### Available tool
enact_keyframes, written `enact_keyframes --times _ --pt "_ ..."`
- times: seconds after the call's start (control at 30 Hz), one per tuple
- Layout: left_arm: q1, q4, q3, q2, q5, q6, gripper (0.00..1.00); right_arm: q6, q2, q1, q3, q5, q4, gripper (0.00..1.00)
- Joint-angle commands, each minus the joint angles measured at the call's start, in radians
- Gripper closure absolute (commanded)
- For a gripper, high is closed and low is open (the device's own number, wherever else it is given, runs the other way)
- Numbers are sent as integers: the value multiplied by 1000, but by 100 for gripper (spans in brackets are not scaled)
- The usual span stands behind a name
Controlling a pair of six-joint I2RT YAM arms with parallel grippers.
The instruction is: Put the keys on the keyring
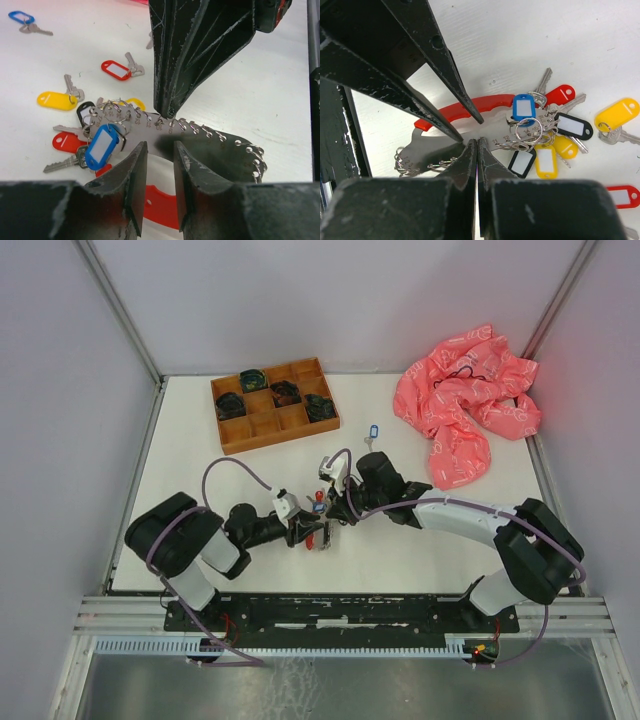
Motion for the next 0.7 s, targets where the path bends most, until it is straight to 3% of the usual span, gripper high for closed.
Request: enact_keyframes --times 0.0,0.27,0.67 --pt "38 252 32 83 137 77 68 -14 -28 -3 5 -33 31 99" --pt "48 288 71 141 260 96 70 -25 -16 -3 9 -37 25 99" --pt "63 288 103 171 281 87 71 -32 -6 -3 17 -49 13 99"
